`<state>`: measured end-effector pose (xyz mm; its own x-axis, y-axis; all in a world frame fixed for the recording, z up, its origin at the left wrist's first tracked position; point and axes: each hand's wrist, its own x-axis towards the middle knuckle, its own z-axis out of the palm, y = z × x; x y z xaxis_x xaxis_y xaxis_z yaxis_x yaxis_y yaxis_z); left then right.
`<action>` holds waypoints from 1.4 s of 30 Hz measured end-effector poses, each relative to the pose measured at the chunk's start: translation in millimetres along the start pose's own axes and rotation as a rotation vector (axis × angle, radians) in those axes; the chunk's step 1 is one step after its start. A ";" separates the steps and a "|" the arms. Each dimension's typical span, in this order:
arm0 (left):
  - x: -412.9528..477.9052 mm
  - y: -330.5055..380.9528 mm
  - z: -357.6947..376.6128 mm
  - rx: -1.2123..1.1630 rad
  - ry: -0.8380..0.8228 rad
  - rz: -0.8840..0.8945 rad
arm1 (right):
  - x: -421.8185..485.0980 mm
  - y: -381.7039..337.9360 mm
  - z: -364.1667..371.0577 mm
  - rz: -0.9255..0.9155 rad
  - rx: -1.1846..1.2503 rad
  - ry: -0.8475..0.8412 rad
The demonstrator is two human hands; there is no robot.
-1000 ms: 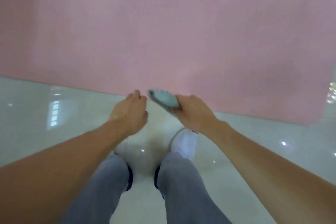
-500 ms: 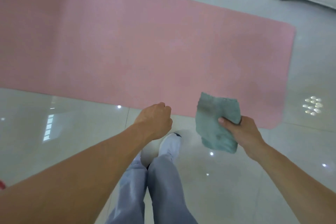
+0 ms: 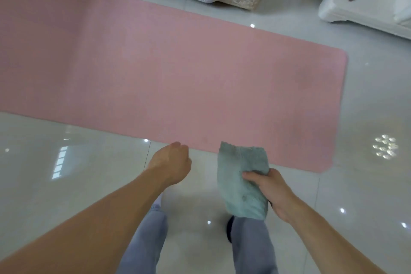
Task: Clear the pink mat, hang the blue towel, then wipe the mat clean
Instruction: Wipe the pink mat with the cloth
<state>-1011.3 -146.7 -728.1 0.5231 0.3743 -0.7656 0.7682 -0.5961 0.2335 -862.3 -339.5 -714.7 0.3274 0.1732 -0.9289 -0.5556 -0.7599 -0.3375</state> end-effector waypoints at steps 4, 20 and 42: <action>9.4 48.2 4.6 -0.084 -0.005 -0.038 | 15.2 -18.3 -32.0 -0.093 -0.084 0.016; 55.6 85.3 112.7 -0.161 -0.032 -0.060 | 109.2 17.5 -58.6 -0.070 0.039 0.062; 381.7 30.4 81.9 0.205 0.552 0.206 | 392.0 -126.7 -41.7 -0.339 -0.924 -0.065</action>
<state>-818.5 -80.1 -1062.4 0.8085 0.5166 -0.2818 0.5736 -0.7986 0.1819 -631.7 -201.4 -1029.7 0.3006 0.4855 -0.8209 0.3849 -0.8493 -0.3613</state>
